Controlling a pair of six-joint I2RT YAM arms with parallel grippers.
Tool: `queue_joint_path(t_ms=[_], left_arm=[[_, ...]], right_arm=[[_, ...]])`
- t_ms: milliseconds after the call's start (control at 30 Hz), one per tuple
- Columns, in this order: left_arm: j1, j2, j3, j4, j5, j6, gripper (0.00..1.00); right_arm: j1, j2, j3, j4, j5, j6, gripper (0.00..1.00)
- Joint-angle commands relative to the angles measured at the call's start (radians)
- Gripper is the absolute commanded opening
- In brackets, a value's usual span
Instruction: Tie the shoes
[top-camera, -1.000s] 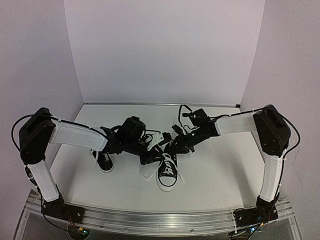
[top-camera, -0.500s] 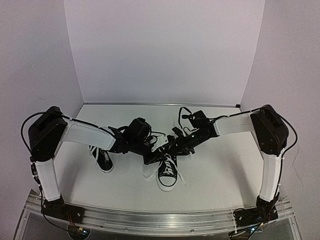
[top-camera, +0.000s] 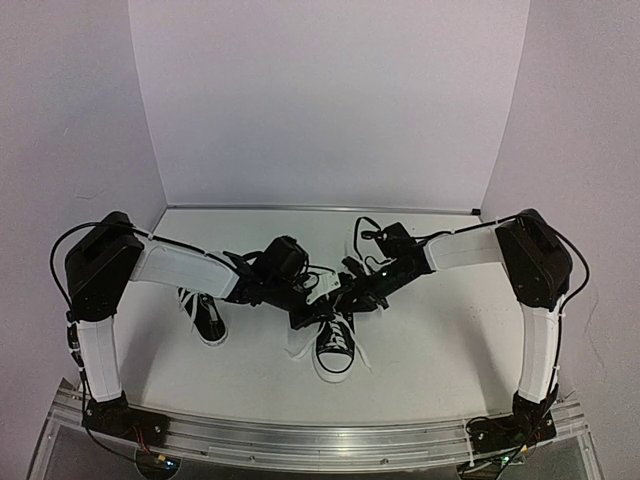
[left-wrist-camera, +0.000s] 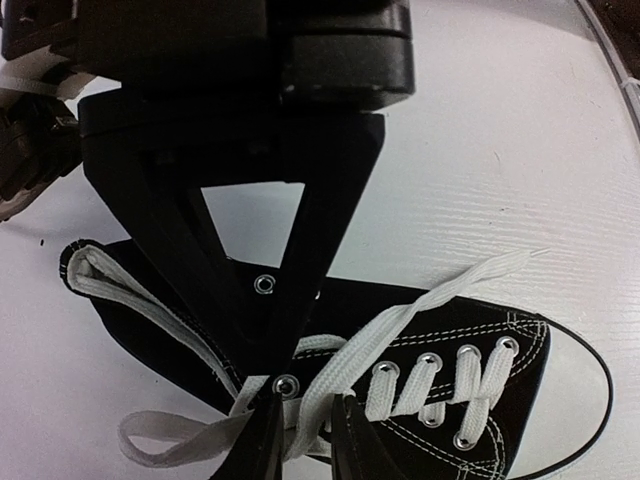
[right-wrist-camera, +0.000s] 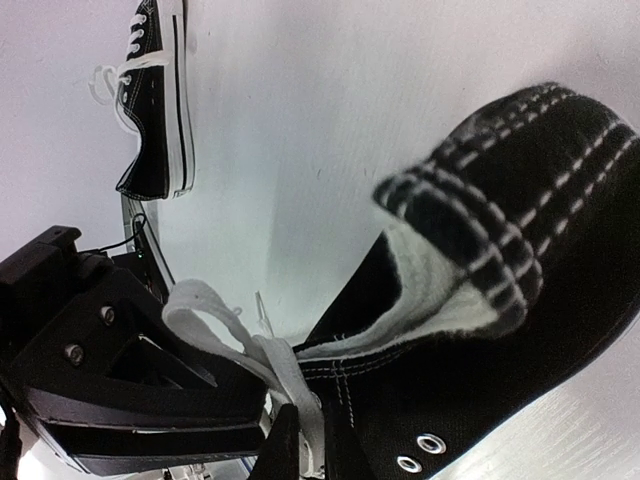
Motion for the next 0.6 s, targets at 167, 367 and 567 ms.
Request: queue_joint_path(t_ms=[167, 367, 567], left_arm=[[-0.001, 0.015, 0.046, -0.037, -0.018, 0.026, 0.07], [-0.001, 0.011, 0.043, -0.041, -0.024, 0.023, 0.01], [-0.001, 0.008, 0.040, -0.040, -0.030, 0.016, 0.00]], right_arm=[[-0.002, -0.024, 0.046, -0.022, -0.019, -0.029, 0.00], [-0.002, -0.044, 0.043, -0.023, -0.015, -0.029, 0.00], [-0.002, -0.047, 0.037, -0.027, -0.003, -0.033, 0.00]])
